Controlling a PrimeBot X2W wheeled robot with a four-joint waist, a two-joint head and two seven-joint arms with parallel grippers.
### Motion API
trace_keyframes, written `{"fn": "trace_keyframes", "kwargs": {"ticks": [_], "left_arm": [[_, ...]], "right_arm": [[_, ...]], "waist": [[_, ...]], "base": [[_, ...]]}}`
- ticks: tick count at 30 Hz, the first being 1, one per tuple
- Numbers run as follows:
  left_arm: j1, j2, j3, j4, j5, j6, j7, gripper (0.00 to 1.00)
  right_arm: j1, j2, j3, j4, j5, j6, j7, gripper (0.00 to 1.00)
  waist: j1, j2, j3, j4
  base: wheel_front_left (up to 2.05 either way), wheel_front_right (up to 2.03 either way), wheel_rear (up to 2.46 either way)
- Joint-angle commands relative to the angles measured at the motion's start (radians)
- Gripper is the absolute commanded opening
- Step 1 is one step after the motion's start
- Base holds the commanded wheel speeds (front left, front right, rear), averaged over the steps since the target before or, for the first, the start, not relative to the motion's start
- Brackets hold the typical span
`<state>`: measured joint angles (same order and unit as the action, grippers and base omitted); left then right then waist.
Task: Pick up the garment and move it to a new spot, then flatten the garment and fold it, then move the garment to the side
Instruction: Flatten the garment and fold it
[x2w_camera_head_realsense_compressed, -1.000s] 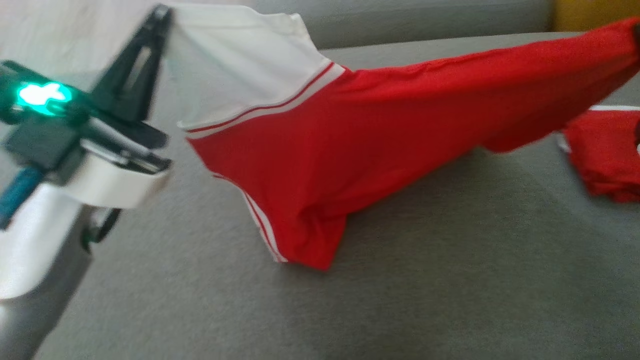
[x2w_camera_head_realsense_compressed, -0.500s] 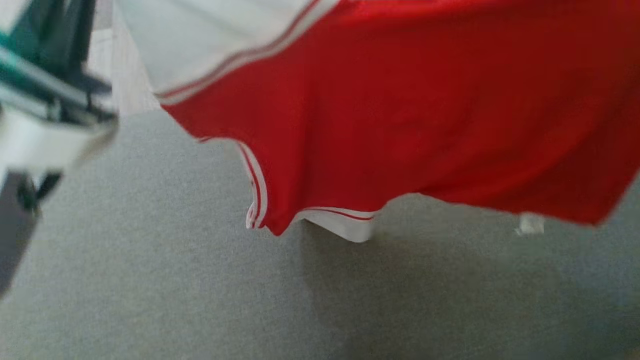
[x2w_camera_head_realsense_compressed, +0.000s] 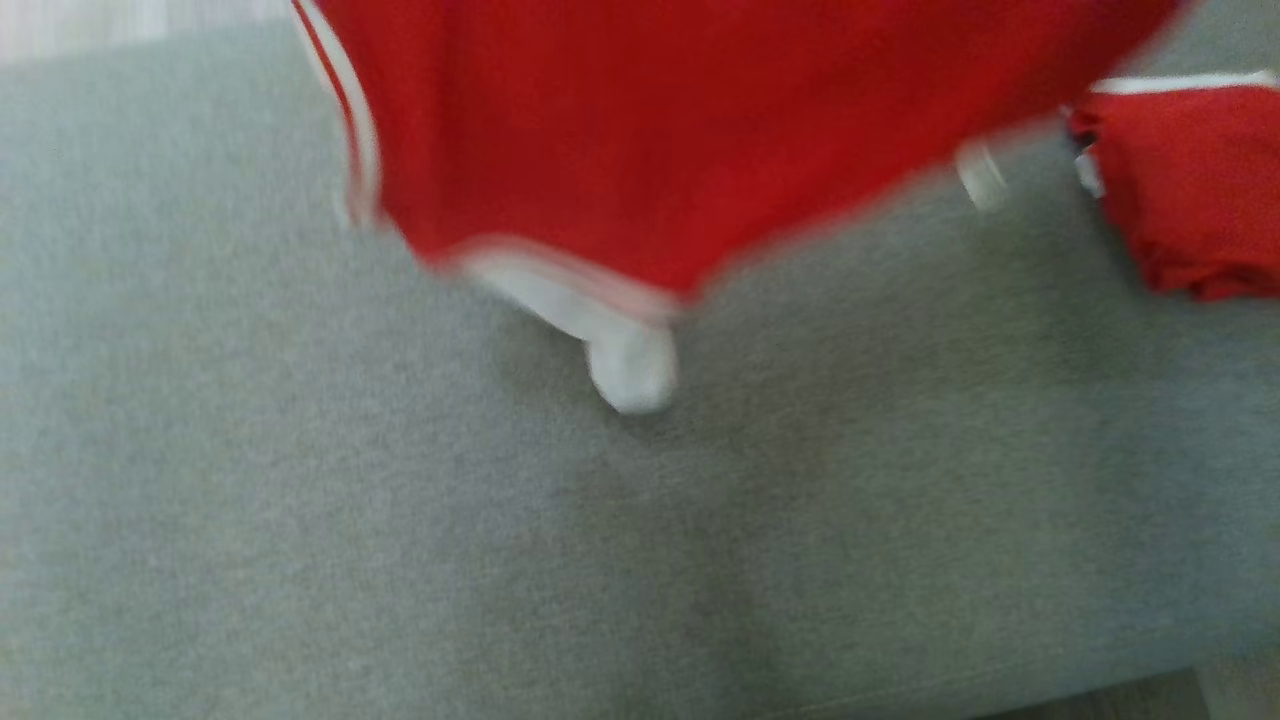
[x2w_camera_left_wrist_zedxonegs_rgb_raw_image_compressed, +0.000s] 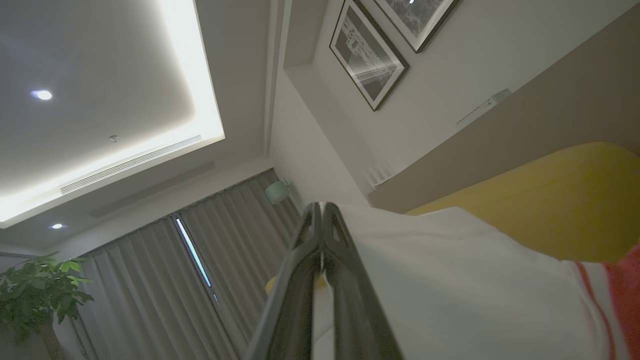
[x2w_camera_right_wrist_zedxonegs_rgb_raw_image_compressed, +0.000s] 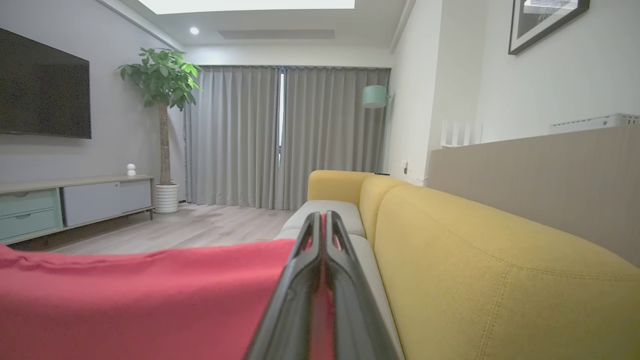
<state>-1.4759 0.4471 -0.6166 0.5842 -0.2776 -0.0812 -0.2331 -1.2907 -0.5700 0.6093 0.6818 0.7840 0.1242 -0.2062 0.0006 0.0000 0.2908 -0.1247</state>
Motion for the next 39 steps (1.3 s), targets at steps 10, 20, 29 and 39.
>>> {"fn": "trace_keyframes", "kwargs": {"ticks": [10, 20, 29, 39], "left_arm": [[-0.099, -0.007, 0.074, -0.153, 0.1, 0.053, -0.028, 0.0], [0.327, 0.029, 0.079, -0.355, 0.073, 0.027, -0.029, 0.0], [0.899, 0.122, 0.116, -0.555, -0.007, 0.071, -0.029, 0.0], [1.425, 0.12, 0.088, -0.703, -0.109, 0.172, -0.029, 0.0]], "right_arm": [[-0.084, 0.029, -0.154, 0.008, -0.17, 0.007, -0.055, 0.0], [0.201, 0.045, -0.222, 0.054, -0.205, 0.007, -0.055, 0.0], [0.533, 0.034, -0.234, 0.035, -0.132, 0.007, -0.055, 0.0], [0.913, 0.024, -0.269, -0.104, -0.124, 0.007, -0.055, 0.0]], "waist": [[-0.0006, 0.0, 0.172, 0.081], [-0.0006, 0.0, 0.159, 0.132], [-0.0006, 0.0, 0.023, 0.1], [-0.0006, 0.0, -0.102, 0.072]], "base": [[0.0, 0.0, 0.0], [0.0, 0.0, 0.0], [0.0, 0.0, 0.0], [0.0, 0.0, 0.0]]}}
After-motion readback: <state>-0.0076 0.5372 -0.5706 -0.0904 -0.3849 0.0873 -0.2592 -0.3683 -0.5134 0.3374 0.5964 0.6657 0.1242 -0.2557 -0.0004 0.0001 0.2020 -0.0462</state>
